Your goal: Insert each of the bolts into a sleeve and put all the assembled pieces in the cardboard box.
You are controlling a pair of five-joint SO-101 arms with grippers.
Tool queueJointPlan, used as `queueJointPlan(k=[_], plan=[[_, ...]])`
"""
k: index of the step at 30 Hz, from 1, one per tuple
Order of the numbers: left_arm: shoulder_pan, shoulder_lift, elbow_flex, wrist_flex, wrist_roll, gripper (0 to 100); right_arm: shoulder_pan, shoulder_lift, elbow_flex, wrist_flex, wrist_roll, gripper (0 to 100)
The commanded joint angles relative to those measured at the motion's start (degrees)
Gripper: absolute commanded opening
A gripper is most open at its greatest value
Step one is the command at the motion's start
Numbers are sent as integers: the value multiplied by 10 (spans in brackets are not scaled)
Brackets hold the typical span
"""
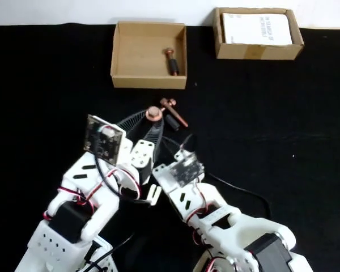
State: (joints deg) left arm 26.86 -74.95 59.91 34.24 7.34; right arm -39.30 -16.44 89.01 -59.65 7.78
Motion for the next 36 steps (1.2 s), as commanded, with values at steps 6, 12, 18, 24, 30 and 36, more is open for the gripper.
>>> queueJointPlan(k=[6, 12, 18, 24, 30, 36], plan=[[-6, -13, -5, -4, 0, 10, 16, 0, -33, -15, -25, 7], [-8, -7, -3, -62, 0, 10, 5, 4, -29, -58, -25, 7], [-9, -7, 5, -73, 0, 10, 4, 4, -23, -62, -25, 7], [-28, -7, 35, -135, -21, 10, 4, 0, -22, -63, -66, 7], [-33, 14, 34, -140, -21, 10, 4, 0, -22, -63, -69, 7], [-31, 66, 34, -178, -20, 10, 4, 0, -22, -63, -69, 7]])
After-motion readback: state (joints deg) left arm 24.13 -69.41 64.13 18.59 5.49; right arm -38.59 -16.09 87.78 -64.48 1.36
